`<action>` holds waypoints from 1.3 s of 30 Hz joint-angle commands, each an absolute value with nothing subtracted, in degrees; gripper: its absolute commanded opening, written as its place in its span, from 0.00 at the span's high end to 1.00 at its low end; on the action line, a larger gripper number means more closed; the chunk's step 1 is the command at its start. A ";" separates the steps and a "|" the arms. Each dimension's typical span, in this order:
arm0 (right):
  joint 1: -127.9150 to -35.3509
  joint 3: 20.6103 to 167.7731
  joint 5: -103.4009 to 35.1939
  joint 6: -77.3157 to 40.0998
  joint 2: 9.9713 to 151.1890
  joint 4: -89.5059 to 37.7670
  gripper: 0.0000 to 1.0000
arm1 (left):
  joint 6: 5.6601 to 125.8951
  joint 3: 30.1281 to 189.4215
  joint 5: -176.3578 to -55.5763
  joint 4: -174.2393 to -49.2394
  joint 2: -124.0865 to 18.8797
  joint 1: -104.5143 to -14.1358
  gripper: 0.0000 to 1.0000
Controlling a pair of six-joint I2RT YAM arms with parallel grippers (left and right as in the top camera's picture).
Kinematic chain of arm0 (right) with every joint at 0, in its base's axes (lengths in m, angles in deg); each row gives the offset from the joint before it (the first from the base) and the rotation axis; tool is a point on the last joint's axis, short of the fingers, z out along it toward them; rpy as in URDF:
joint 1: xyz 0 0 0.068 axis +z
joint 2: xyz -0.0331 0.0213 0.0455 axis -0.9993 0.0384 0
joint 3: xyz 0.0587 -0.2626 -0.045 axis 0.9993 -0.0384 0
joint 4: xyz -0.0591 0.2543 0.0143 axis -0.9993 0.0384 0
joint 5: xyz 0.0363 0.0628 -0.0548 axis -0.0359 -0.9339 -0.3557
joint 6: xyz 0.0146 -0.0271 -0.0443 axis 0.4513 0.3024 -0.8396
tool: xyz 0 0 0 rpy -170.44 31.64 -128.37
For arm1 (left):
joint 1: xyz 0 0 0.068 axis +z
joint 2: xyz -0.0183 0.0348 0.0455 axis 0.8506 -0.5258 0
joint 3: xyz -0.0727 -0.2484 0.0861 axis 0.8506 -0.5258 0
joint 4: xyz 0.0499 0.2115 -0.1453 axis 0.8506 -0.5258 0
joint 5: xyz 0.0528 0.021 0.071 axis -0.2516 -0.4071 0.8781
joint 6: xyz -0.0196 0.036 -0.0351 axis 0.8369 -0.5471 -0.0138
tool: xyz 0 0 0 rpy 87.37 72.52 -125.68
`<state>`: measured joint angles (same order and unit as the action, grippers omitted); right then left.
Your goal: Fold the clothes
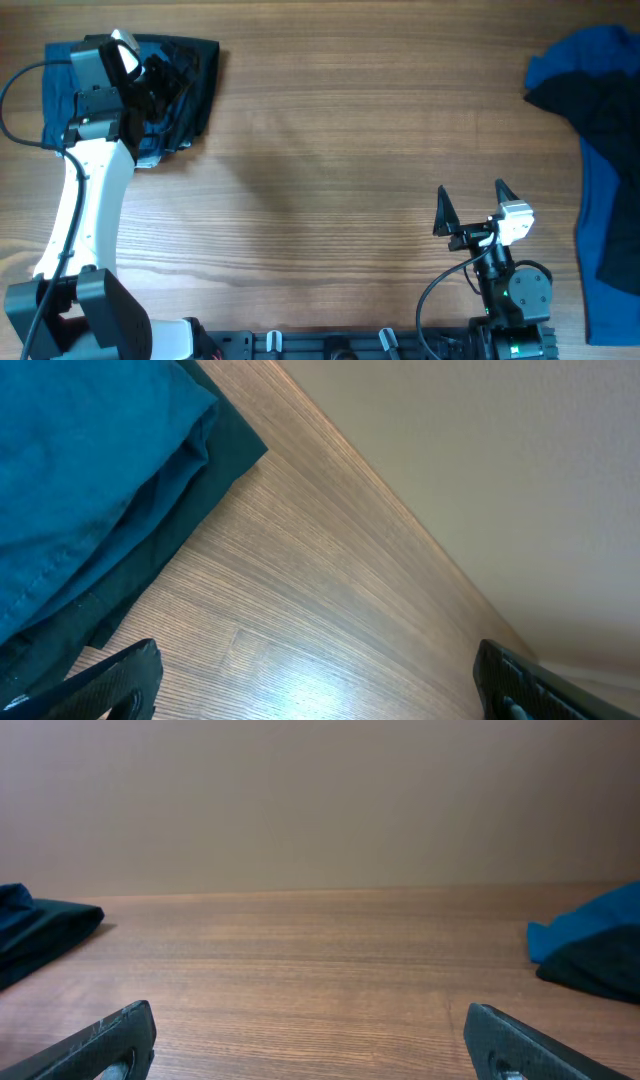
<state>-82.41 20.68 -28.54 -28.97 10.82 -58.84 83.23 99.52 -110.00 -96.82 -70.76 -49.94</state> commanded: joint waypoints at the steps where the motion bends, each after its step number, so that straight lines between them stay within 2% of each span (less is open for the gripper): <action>1: -82.19 20.61 -27.54 -28.95 10.71 -58.91 0.00 | 82.95 99.33 -109.48 -96.67 -70.76 -50.13 0.00; 24: -82.19 20.63 -27.54 -28.95 10.71 -58.91 0.00 | 82.92 99.33 -109.45 -97.50 -69.23 -49.96 0.00; 39: -82.19 20.63 -27.54 -28.95 10.71 -58.91 0.00 | 82.92 96.64 -109.45 -112.01 -42.39 -49.76 0.00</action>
